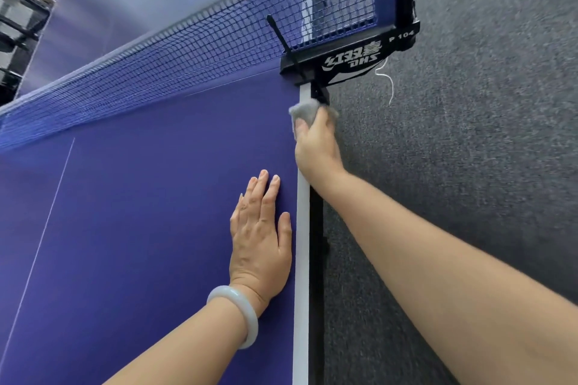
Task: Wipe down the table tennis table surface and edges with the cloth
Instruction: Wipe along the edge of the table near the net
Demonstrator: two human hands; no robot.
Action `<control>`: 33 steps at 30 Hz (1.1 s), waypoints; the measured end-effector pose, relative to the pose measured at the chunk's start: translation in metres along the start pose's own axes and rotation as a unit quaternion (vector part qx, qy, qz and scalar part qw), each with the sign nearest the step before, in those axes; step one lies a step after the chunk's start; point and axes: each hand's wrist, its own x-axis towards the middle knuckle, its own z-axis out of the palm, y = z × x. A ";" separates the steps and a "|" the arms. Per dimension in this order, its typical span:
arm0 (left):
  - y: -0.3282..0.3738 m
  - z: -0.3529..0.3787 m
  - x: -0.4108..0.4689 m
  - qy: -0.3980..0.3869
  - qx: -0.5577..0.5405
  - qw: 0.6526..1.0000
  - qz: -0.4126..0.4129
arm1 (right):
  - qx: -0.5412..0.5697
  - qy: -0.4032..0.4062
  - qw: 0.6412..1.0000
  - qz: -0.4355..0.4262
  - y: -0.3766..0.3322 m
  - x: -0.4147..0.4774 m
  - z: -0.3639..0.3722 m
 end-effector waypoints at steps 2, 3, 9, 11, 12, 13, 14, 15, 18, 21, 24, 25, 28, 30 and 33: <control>-0.001 0.000 0.000 0.001 -0.001 1.000 0.001 | 0.013 -0.014 0.999 -0.030 0.018 -0.035 0.004; -0.002 0.001 0.001 0.001 -0.001 1.000 0.002 | 0.017 -0.018 0.999 -0.035 0.024 -0.044 0.004; -0.001 0.000 0.002 0.004 0.002 1.000 0.003 | 0.024 0.003 0.999 -0.034 -0.003 0.018 0.001; -0.002 0.001 0.002 0.003 0.002 1.000 0.001 | 0.046 0.023 0.998 -0.019 -0.007 0.027 0.003; -0.002 0.000 0.002 0.003 0.003 1.000 0.001 | 0.052 0.027 0.998 -0.019 -0.004 0.021 0.005; -0.001 0.001 0.001 0.003 0.000 1.000 0.000 | 0.055 0.027 0.998 -0.024 0.003 0.008 0.007; 0.000 0.000 0.001 0.004 -0.003 1.000 0.000 | 0.061 0.027 0.997 -0.035 0.013 -0.013 0.009; 0.000 0.000 0.002 0.004 -0.006 1.000 0.000 | 0.071 0.025 0.996 -0.047 0.025 -0.038 0.011; 0.001 0.000 0.002 0.000 -0.007 1.000 -0.002 | 0.103 0.004 0.992 -0.073 0.061 -0.114 0.017; 0.001 -0.001 0.002 0.000 -0.007 1.000 -0.006 | 0.123 -0.011 0.991 -0.058 0.066 -0.112 0.020; 0.000 -0.002 0.002 -0.003 -0.005 1.000 -0.003 | 0.129 -0.012 0.991 -0.026 0.038 -0.053 0.011; -0.001 -0.002 0.002 -0.004 -0.004 1.000 -0.002 | 0.137 -0.013 0.990 -0.018 0.030 -0.036 0.007; -0.002 -0.001 0.002 0.001 -0.003 1.000 0.001 | 0.162 -0.009 0.987 -0.017 0.029 -0.033 0.005; -0.001 -0.001 0.002 0.004 -0.009 1.000 0.003 | 0.167 -0.015 0.985 -0.035 0.050 -0.077 0.010; -0.001 -0.001 0.002 0.005 -0.019 1.000 0.004 | 0.167 -0.051 0.984 -0.047 0.094 -0.178 0.017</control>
